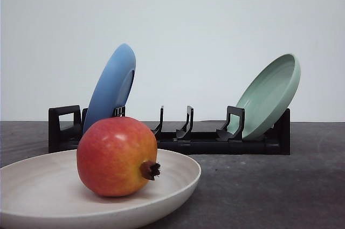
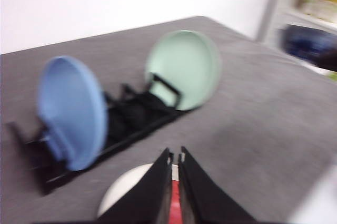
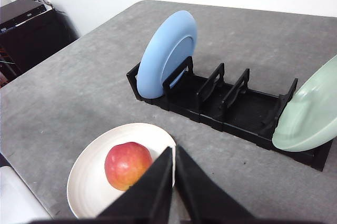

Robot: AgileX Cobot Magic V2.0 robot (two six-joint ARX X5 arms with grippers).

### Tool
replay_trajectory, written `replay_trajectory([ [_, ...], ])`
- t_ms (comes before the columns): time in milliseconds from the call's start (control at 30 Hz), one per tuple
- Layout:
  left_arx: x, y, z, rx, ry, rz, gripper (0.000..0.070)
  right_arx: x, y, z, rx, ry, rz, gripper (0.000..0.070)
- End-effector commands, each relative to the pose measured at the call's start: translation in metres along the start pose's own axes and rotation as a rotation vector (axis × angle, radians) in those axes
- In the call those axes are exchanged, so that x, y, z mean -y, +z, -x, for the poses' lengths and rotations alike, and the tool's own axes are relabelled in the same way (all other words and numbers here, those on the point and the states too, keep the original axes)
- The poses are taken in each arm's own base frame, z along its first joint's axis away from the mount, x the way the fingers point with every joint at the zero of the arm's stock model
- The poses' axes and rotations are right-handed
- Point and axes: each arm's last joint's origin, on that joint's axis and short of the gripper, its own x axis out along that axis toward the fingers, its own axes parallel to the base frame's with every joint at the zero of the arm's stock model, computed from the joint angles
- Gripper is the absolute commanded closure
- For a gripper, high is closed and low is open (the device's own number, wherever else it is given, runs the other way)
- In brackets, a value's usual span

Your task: Place pomegranate in white plate

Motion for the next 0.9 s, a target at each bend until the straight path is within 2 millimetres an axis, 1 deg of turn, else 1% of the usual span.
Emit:
replay_trajectory([
  [0,-0.005,-0.006,-0.009,-0.02,0.09,-0.011,0.07,-0.001,0.002,0.0,0.009,0.01,0.008,0.07],
  [100,-0.02,-0.022,-0.022,0.009,0.263,0.014,0.07,-0.001,0.002,0.0,0.009,0.01,0.008,0.07],
  [233,-0.046,-0.055,-0.042,0.083,0.447,0.061,0.07,-0.001,0.002,0.0,0.009,0.01,0.008,0.07],
  [300,-0.056,-0.074,-0.047,0.107,0.465,0.055,0.07,-0.001,0.002,0.0,0.009,0.01,0.008,0.07],
  [400,-0.069,-0.103,-0.052,0.14,0.47,-0.016,0.07,-0.001,0.002,0.0,0.009,0.01,0.008,0.07],
  [467,-0.076,-0.121,-0.053,0.151,0.506,-0.059,0.07,-0.001,0.002,0.0,0.009,0.01,0.008,0.07],
  [567,-0.084,-0.144,-0.054,0.144,0.584,-0.067,0.07,-0.001,0.002,0.0,0.009,0.01,0.008,0.07],
  [733,-0.094,-0.17,-0.058,0.121,0.667,-0.063,0.07,-0.001,0.002,0.0,0.009,0.01,0.008,0.07],
  [867,-0.097,-0.181,-0.061,0.123,0.689,-0.043,0.07,-0.001,0.002,0.0,0.009,0.01,0.008,0.07],
])
